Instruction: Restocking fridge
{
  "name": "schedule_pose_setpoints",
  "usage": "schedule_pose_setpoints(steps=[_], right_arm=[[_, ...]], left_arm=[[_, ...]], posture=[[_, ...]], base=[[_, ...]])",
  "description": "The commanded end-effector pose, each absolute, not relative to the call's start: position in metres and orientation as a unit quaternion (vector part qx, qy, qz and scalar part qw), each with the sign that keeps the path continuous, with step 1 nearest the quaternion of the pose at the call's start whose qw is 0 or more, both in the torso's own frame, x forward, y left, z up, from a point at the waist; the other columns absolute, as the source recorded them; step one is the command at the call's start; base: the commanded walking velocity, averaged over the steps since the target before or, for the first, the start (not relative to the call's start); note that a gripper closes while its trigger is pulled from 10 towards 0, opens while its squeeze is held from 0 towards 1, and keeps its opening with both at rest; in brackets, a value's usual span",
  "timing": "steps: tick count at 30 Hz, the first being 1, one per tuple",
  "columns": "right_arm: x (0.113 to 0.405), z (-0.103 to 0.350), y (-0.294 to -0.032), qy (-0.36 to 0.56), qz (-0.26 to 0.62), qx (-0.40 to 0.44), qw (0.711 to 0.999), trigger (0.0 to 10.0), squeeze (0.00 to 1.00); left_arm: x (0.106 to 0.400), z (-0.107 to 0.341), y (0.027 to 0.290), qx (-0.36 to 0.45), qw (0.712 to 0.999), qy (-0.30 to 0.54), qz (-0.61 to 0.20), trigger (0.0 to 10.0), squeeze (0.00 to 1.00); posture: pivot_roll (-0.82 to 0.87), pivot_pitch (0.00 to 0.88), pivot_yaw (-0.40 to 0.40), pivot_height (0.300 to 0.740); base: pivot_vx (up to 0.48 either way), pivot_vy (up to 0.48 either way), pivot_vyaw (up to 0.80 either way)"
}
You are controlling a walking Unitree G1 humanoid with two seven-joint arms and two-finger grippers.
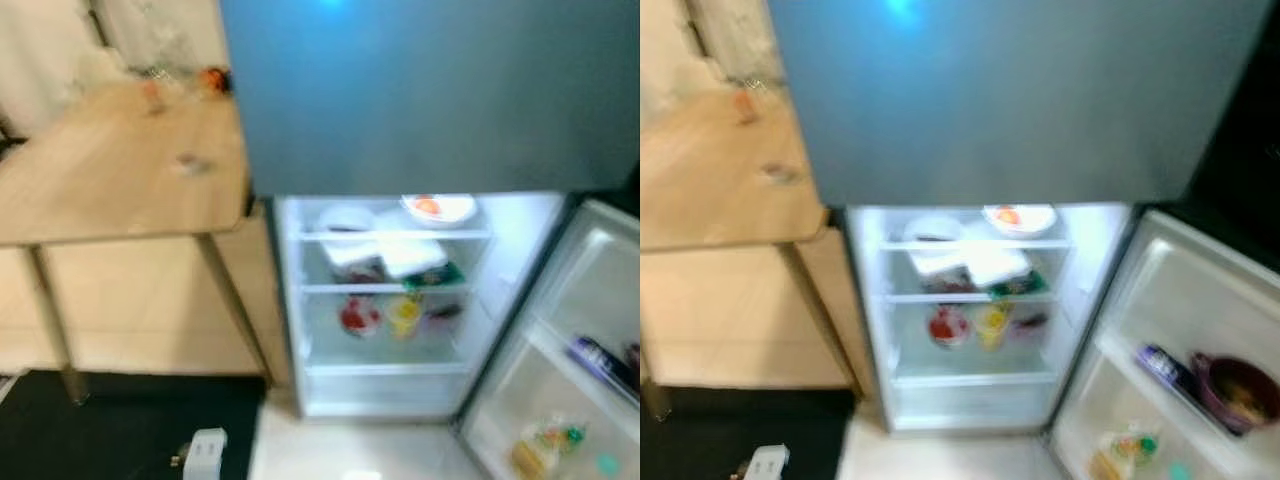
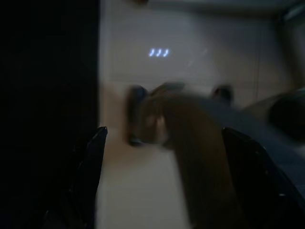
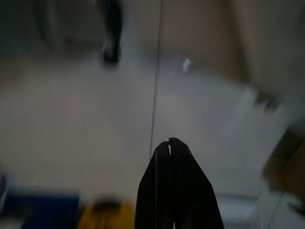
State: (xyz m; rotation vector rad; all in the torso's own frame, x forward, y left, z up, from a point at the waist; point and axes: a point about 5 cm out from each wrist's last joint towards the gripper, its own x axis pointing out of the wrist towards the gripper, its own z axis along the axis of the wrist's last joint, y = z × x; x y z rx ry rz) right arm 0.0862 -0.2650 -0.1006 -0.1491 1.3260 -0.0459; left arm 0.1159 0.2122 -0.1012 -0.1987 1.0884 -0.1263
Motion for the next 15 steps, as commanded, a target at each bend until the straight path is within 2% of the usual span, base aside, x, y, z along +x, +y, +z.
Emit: schedule_pose_setpoints(steps=[1, 13, 15], right_arm=[[0.0665, -0.1065, -0.2582, 0.638, -0.019, -0.052, 0.768, 10.0, 0.0], [0.0658, -0.1063, -0.2593, 0.639, -0.019, -0.055, 0.767, 10.0, 0.0], [0.0656, -0.1063, -0.2594, 0.639, -0.018, -0.055, 0.767, 10.0, 0.0]], left_arm=[[0.113, -0.103, 0.2088, -0.092, 0.841, 0.529, -0.069, 10.0, 0.0], [0.1116, -0.1033, 0.2092, -0.091, 0.84, 0.53, -0.069, 10.0, 0.0], [0.1115, -0.1031, 0.2104, -0.093, 0.841, 0.528, -0.065, 10.0, 0.0]], posture=[[-0.01, 0.0, -0.038, 0.74], [-0.01, 0.0, -0.042, 0.74], [-0.01, 0.0, -0.041, 0.74]], base=[[-0.36, 0.0, 0.0], [-0.341, 0.0, 0.0], [0.0, 0.0, 0.0]])
